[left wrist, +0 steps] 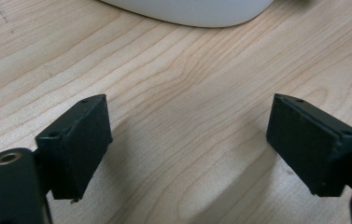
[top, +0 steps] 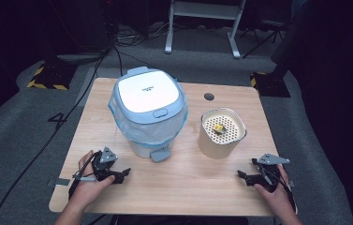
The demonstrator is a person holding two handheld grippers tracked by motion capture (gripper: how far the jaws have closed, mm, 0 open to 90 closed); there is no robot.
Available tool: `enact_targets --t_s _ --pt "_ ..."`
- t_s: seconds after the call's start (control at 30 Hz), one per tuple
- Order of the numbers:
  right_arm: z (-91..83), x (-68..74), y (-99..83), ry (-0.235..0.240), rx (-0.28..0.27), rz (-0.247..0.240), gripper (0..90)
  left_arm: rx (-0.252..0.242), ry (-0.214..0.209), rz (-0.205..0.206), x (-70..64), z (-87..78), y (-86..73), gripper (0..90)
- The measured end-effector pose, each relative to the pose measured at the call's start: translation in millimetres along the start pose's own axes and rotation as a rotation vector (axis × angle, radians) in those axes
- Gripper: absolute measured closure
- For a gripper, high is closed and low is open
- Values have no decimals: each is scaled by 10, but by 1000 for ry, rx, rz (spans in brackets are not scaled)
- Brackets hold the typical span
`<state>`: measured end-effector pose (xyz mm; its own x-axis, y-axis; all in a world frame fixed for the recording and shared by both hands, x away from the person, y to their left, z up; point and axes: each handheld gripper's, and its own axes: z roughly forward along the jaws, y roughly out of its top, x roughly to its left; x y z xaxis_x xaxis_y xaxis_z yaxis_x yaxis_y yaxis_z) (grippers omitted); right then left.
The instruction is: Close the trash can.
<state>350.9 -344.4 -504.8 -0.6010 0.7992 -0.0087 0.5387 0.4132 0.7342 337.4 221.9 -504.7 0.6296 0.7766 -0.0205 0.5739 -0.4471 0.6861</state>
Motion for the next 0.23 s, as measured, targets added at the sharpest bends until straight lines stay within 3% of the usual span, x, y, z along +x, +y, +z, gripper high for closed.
enact_targets --t_s 0.23 --pt "0 0 0 -1 1 0 131 0 1 -4 -2 2 0 125"
